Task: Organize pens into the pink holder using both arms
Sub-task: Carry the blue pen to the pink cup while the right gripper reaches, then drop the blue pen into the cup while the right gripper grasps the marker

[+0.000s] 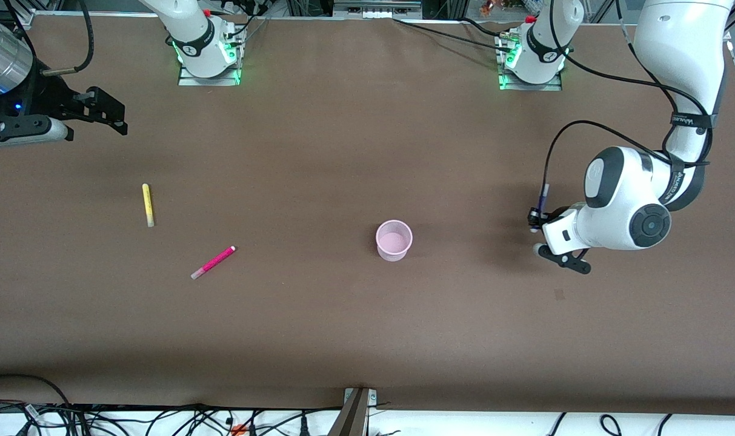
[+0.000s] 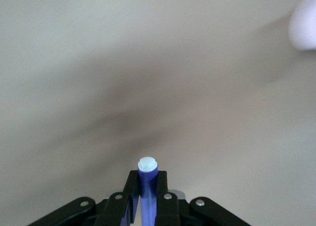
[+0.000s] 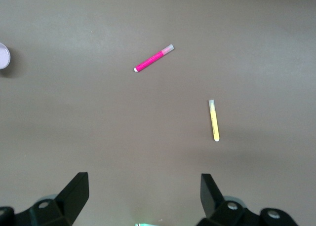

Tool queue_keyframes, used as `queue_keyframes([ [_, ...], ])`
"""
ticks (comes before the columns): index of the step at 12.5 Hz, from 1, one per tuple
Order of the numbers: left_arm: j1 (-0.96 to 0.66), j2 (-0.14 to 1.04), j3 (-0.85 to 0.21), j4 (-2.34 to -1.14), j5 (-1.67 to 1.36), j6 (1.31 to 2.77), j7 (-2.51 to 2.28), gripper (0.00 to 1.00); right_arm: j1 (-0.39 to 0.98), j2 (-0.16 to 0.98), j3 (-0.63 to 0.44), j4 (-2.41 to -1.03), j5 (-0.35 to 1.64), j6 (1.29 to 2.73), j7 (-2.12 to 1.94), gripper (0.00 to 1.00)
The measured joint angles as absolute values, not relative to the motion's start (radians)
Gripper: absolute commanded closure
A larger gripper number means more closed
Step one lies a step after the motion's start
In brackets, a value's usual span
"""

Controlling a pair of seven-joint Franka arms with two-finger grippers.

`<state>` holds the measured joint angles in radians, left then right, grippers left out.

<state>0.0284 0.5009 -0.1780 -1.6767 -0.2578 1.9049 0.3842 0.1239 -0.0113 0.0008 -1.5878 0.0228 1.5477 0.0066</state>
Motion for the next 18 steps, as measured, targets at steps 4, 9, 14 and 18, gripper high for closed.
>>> queue_keyframes([
  [4,0.016,0.522,-0.205,-1.661,-0.792,1.904,0.676,1.0,0.124,0.005,0.001,-1.588,0.023,1.564,0.007,0.0],
  [9,-0.118,0.621,-0.246,-1.513,-1.076,2.124,0.971,1.0,0.124,0.14,0.0,-1.596,-0.003,1.586,0.0,0.0],
  [14,-0.243,0.72,-0.248,-1.451,-1.155,2.386,1.347,1.0,0.125,0.221,0.001,-1.596,-0.005,1.662,-0.037,0.0],
  [18,-0.248,0.731,-0.248,-1.539,-1.155,2.386,1.463,0.0,0.14,0.315,0.002,-1.633,0.042,1.835,0.069,0.0],
])
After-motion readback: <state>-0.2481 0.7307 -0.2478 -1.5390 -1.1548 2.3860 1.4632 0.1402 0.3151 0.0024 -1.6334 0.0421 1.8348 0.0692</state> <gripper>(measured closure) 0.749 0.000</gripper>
